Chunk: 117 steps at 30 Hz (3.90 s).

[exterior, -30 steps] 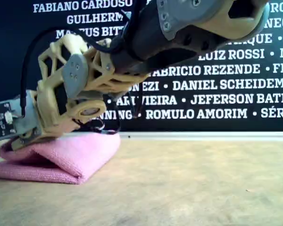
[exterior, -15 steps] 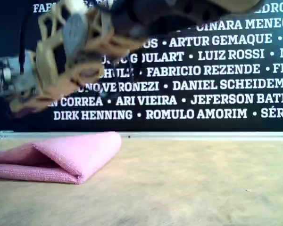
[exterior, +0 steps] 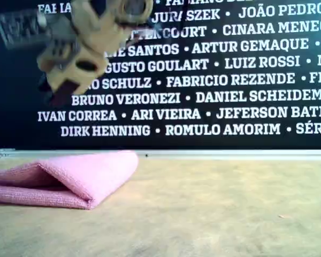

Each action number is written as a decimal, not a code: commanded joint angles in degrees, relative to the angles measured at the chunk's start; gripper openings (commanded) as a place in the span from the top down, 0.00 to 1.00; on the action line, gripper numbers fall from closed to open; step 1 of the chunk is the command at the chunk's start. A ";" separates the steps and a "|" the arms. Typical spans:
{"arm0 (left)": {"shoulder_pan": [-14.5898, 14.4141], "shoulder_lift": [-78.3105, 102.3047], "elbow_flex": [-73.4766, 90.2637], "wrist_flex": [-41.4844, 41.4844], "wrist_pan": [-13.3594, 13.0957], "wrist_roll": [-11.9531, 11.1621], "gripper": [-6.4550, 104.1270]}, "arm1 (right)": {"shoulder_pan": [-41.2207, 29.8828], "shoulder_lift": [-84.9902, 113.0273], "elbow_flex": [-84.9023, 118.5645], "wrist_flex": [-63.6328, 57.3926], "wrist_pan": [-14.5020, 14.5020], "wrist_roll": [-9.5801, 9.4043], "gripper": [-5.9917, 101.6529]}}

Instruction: Fold a cloth

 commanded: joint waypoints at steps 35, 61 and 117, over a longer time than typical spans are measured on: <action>0.26 0.88 -0.88 0.18 0.79 0.18 0.22 | -43.68 89.82 74.36 10.63 0.53 -1.85 0.93; 14.68 1.32 -0.88 7.91 0.88 -0.26 0.30 | -49.39 130.25 148.62 -56.07 7.91 -8.79 0.93; 14.85 0.88 -0.88 11.95 3.60 -0.26 0.94 | -49.66 130.34 148.89 -21.27 7.91 -8.70 0.95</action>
